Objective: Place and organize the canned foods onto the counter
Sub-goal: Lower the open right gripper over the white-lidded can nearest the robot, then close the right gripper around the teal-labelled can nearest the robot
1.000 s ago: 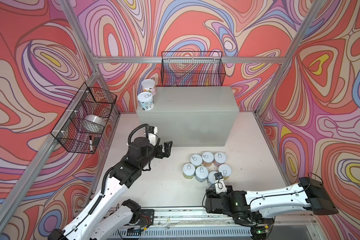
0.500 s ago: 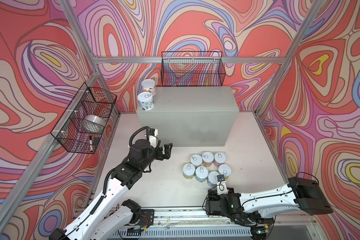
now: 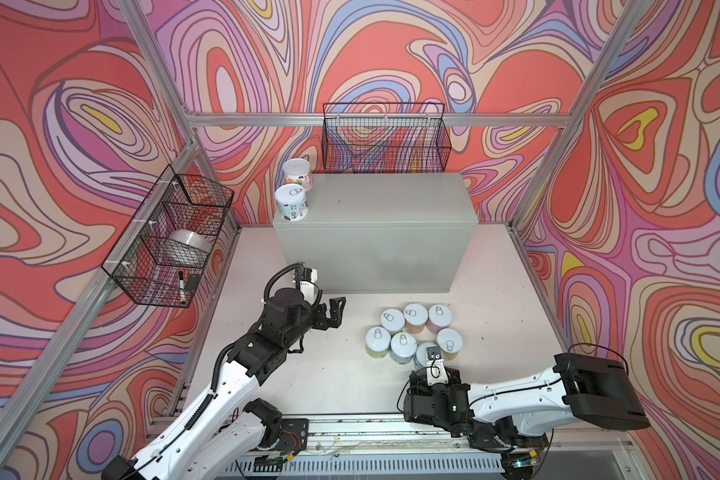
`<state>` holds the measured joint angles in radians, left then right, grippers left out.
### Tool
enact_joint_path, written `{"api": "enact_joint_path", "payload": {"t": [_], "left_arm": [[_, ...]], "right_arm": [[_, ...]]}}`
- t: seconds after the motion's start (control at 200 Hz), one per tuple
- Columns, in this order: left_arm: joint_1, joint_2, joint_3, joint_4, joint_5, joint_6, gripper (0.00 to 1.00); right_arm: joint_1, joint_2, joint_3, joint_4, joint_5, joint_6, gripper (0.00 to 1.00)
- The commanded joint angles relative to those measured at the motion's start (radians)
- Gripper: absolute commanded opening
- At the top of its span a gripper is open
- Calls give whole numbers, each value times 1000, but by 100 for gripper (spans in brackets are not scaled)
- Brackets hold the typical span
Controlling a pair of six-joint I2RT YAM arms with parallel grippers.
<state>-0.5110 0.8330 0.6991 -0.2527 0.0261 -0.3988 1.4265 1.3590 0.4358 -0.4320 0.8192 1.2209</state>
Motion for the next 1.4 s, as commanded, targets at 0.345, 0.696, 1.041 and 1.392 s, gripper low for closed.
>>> {"api": "enact_joint_path", "payload": {"t": [0.345,0.696,1.041,1.392], "left_arm": [[-7,25,4,43,0,-20,99],[-8,18,0,35,-17,-19,98],[-8,22,4,35,-22,-20,98],[-7,23,6,28,-22,-17,98]], "right_arm": [[-93,141,-69,412,16,-281,94],[-111,203,-104,441,64,-201,91],[-113,240,-110,472,86,-196,71],[-111,249,-81,410,93,-170,18]]}}
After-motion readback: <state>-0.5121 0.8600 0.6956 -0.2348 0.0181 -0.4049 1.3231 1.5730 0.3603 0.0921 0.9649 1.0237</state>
